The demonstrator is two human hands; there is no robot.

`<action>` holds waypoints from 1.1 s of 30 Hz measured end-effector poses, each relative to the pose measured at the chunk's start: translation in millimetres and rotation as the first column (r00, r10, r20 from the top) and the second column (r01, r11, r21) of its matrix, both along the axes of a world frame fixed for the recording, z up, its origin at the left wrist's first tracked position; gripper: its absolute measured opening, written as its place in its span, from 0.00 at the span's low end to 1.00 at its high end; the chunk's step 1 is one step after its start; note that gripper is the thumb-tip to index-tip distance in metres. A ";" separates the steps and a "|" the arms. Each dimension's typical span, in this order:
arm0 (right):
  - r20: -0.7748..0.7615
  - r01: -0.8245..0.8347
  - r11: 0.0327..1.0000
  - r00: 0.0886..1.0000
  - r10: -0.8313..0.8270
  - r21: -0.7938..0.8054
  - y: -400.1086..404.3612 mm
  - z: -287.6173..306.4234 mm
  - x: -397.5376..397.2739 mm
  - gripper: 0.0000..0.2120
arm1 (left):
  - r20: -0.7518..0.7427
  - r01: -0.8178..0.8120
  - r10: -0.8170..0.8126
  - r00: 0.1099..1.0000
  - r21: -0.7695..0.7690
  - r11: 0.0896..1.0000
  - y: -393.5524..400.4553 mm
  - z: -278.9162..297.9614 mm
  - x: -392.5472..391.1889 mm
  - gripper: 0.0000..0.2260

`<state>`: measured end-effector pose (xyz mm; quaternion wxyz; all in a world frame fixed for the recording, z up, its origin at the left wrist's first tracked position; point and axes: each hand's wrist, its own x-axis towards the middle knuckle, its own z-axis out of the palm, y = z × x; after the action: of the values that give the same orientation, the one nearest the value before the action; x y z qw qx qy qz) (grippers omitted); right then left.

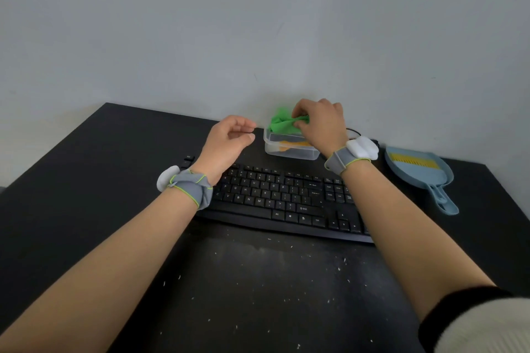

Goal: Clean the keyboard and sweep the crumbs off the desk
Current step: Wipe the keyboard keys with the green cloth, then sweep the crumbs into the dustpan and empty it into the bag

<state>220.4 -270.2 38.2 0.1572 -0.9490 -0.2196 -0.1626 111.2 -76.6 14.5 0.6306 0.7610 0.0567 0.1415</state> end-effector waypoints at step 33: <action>-0.075 0.210 0.944 0.978 -0.197 0.254 -165.9 -4.8 -104.8 0.05 | -0.029 0.226 -0.229 0.973 -0.084 0.971 -102.2 9.5 -23.7 0.06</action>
<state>115.6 -436.1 33.3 0.2684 -0.9413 -0.0933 -0.1822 87.5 -178.8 24.0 0.6713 0.7393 -0.0132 0.0513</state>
